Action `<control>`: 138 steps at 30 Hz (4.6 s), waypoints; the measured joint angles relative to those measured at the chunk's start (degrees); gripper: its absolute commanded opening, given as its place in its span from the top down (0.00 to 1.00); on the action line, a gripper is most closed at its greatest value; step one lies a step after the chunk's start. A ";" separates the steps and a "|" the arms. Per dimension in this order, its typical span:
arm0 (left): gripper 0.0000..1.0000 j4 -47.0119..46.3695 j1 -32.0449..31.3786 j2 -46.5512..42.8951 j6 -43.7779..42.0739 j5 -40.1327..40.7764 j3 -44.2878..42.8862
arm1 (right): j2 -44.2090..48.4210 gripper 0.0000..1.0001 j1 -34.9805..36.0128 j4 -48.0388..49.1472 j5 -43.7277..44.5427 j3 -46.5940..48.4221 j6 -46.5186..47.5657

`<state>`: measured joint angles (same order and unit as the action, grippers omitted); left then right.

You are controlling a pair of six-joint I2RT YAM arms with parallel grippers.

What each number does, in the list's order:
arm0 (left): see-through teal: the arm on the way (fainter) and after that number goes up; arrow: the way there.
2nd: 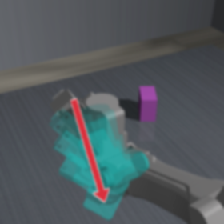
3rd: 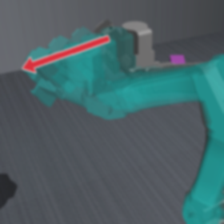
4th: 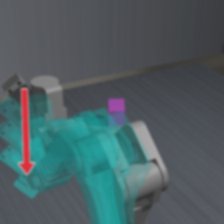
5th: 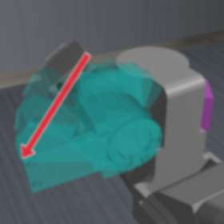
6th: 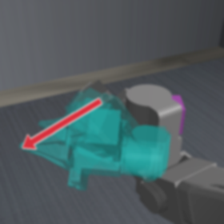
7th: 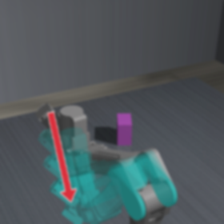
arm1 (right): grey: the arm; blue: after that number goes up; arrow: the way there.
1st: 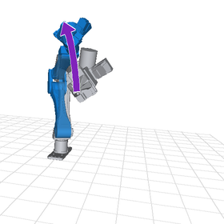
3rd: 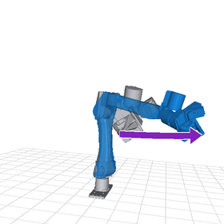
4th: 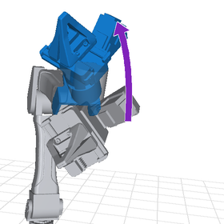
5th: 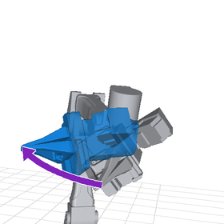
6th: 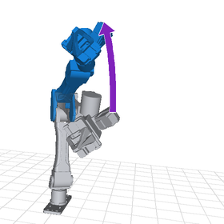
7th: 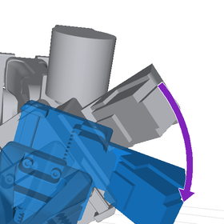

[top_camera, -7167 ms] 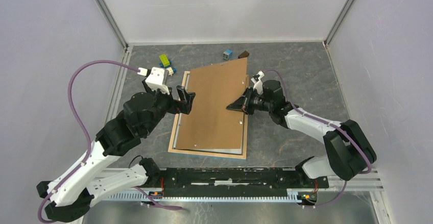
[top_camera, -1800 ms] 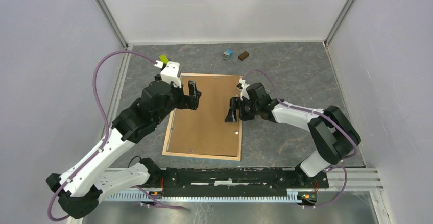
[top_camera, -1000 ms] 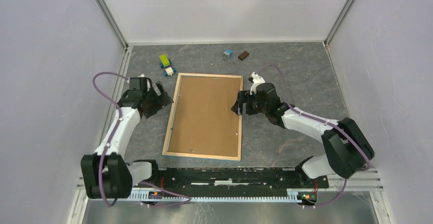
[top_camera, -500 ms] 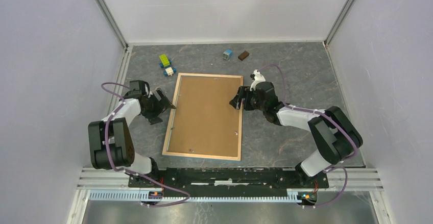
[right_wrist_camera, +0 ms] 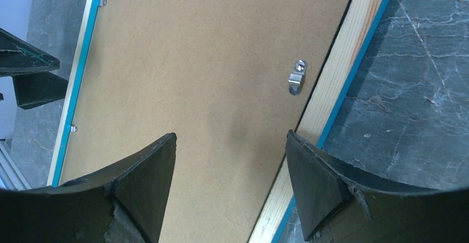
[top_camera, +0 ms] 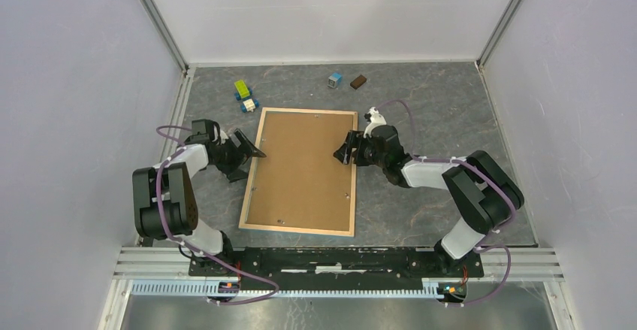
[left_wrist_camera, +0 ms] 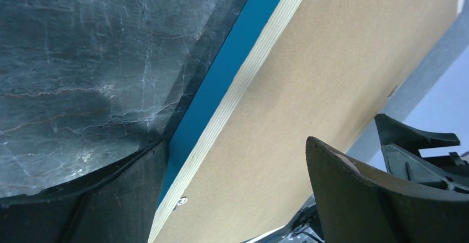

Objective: Put the photo into the frame

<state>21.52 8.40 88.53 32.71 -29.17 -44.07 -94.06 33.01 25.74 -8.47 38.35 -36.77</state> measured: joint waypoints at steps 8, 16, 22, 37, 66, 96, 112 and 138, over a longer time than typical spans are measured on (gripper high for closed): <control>0.00 -2.60 0.42 1.01 1.77 -3.98 0.68 | -3.26 0.22 2.25 4.02 -0.83 0.33 -2.12; 0.00 -3.78 -0.50 1.29 2.12 -5.44 1.14 | -2.64 0.18 3.87 1.05 0.98 1.51 -0.22; 0.00 -3.65 -1.64 0.94 2.10 -4.76 1.16 | 2.14 0.08 3.78 -9.35 10.56 3.34 8.17; 0.00 -0.20 -18.82 -1.62 1.53 3.50 0.46 | 5.70 0.03 -5.11 -16.57 18.86 5.53 18.73; 0.00 3.61 -17.75 4.00 1.73 3.17 -5.66 | -17.88 0.19 -7.15 -12.09 4.13 26.14 18.23; 0.00 16.83 -21.77 -10.75 -1.51 20.83 -6.60 | -13.49 0.18 -7.15 -10.40 2.27 19.58 17.70; 0.06 9.42 -28.98 -8.11 3.04 21.35 1.03 | 5.31 0.13 -7.08 -21.92 13.20 13.00 20.44; 0.06 11.54 -34.32 7.23 -1.29 23.76 -18.32 | 2.14 0.73 -10.08 -26.60 23.34 6.14 16.39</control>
<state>33.06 -25.91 95.77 31.42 -5.41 -62.39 -91.92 22.94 -0.86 14.87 44.49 -20.38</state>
